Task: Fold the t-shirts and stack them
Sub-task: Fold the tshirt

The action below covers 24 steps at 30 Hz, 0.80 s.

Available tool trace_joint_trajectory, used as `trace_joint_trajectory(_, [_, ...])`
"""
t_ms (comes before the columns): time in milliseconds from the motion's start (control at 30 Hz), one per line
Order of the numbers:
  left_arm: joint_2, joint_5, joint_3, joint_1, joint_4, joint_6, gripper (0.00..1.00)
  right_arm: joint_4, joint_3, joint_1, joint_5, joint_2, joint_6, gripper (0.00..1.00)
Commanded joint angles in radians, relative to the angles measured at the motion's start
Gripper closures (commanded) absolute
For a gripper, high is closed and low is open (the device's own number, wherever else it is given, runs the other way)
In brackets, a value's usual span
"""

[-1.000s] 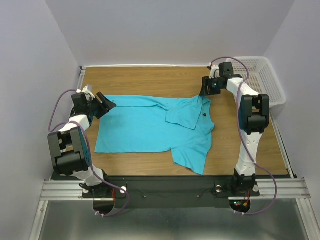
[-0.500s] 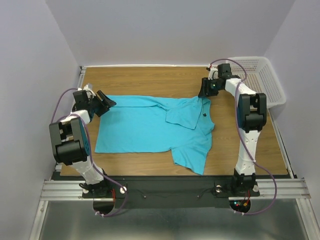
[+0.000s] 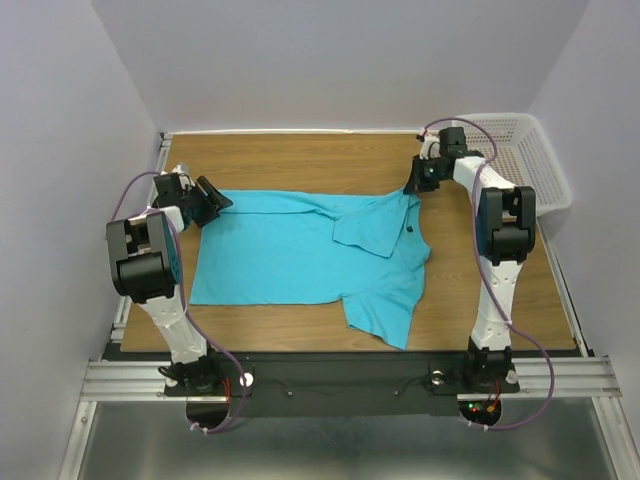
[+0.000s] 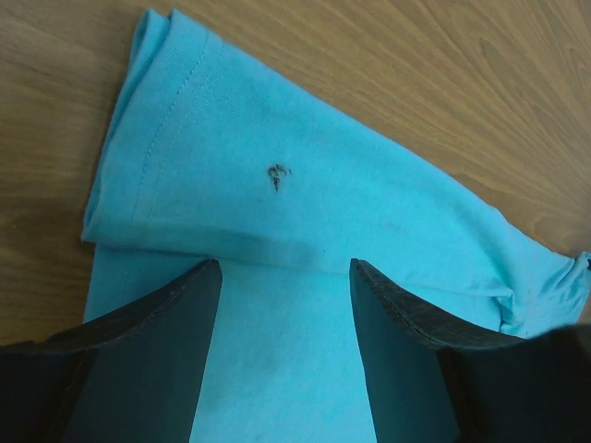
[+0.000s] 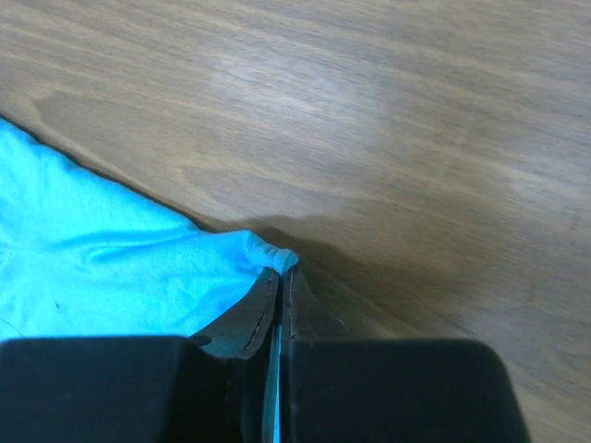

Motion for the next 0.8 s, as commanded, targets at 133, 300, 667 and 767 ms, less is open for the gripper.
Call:
trace_joint_trajectory(133, [0.026, -0.053, 0.051, -0.002, -0.046, 0.028, 0.31, 0.089, -0.063, -0.03, 0.078, -0.094, 0.014, 1.0])
trace_joint_trajectory(300, [0.026, -0.059, 0.057, -0.004, -0.055, 0.032, 0.31, 0.11, -0.095, -0.03, 0.159, -0.101, 0.029, 0.99])
trace_joint_trajectory(667, [-0.018, 0.013, 0.078, -0.002, -0.024, 0.067, 0.3, 0.15, -0.135, -0.03, 0.167, -0.14, 0.031, 0.93])
trace_joint_trajectory(767, [-0.077, 0.037, 0.086, -0.002, -0.014, 0.077, 0.3, 0.15, -0.11, -0.03, 0.144, -0.155, 0.02, 0.67])
